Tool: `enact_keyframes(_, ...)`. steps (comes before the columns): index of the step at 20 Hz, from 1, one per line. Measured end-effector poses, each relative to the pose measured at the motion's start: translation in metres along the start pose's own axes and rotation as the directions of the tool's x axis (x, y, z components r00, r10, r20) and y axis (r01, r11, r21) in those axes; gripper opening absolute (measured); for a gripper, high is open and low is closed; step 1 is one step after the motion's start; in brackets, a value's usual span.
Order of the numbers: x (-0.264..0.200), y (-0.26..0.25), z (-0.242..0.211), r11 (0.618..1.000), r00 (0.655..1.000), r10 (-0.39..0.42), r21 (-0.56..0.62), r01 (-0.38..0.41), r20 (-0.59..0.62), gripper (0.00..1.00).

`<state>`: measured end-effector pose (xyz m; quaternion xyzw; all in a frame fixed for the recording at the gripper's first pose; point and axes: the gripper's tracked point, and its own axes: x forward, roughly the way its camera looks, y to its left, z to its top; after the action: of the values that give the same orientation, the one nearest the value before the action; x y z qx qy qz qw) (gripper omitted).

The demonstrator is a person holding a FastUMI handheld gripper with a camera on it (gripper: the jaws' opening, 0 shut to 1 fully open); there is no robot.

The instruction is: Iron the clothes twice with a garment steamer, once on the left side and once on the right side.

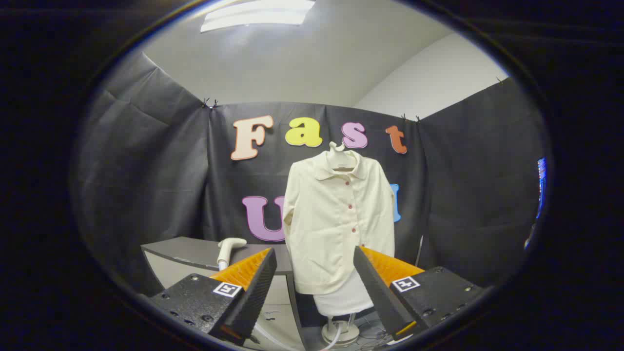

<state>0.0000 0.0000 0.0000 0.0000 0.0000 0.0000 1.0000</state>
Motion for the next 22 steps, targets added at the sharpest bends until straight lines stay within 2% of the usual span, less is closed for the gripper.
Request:
enact_keyframes(8,0.031,0.005,-0.005,0.999,1.000,-0.016,-0.029,0.015,-0.019,0.96)
enact_keyframes(22,0.076,0.062,-0.008,0.997,0.997,0.049,-0.055,-0.052,-0.052,0.96)
